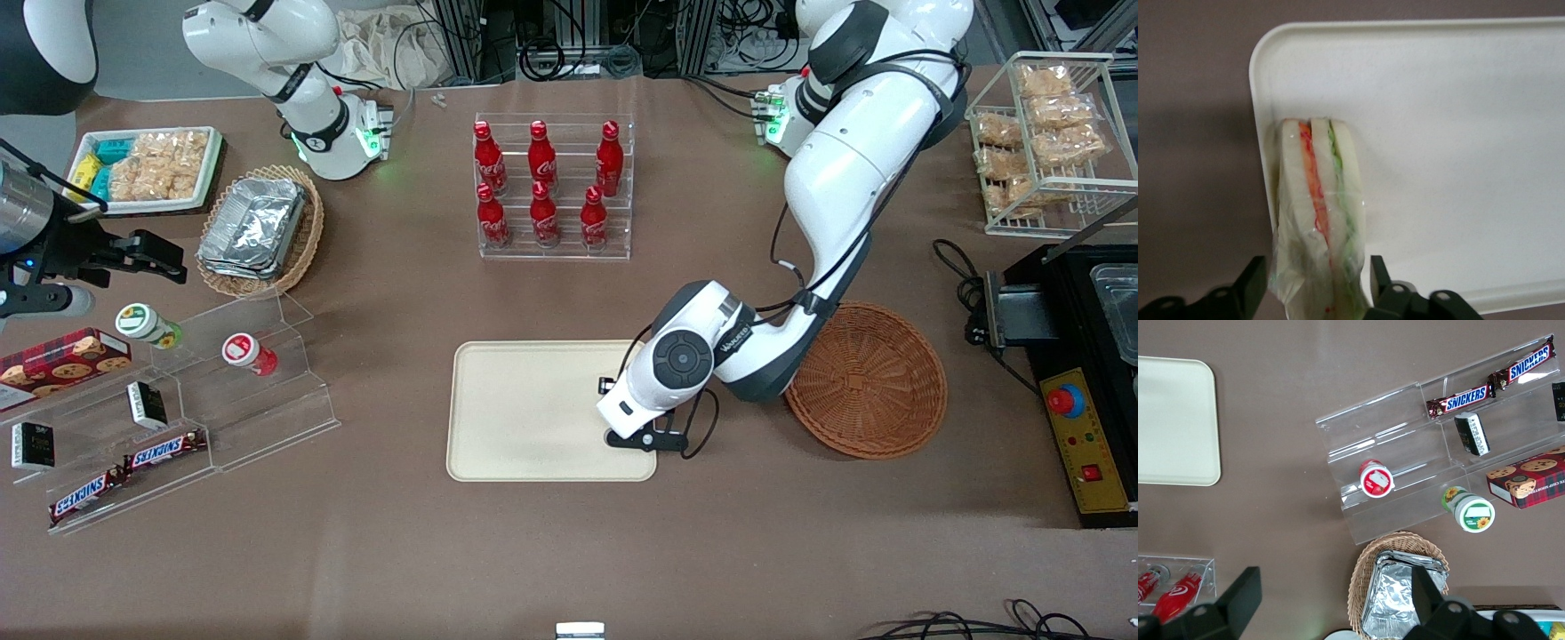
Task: Place sandwich from basket to tray
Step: 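Open the left gripper to release the sandwich and lift away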
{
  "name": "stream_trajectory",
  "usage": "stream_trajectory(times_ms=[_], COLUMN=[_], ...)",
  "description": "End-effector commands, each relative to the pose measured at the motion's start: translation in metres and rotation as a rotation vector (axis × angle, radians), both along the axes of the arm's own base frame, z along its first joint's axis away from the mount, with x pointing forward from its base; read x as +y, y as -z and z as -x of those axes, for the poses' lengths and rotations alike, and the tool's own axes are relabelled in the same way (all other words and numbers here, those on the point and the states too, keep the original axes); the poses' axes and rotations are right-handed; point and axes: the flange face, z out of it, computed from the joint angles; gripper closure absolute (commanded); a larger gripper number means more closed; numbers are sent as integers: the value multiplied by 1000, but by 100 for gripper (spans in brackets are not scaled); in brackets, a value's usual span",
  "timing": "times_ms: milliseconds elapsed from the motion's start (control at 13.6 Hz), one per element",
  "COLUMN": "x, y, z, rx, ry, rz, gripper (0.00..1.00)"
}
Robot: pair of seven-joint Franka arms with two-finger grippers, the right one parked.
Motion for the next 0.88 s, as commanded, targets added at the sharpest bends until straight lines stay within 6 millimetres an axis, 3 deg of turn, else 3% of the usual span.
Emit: stream_trajectory(times_ms=[0,147,220,367,587,807], x=[1,15,28,78,152,204], y=[-42,-91,-124,-195,-253,-303], z=[2,2,1,-5,-2,12], rx=[31,29,21,-37,-73,-55], ry=[-11,-17,-33,-86,-90,10], rz=[-67,-110,-120,-153,-193,-222], gripper=[1,1,1,1,1,1])
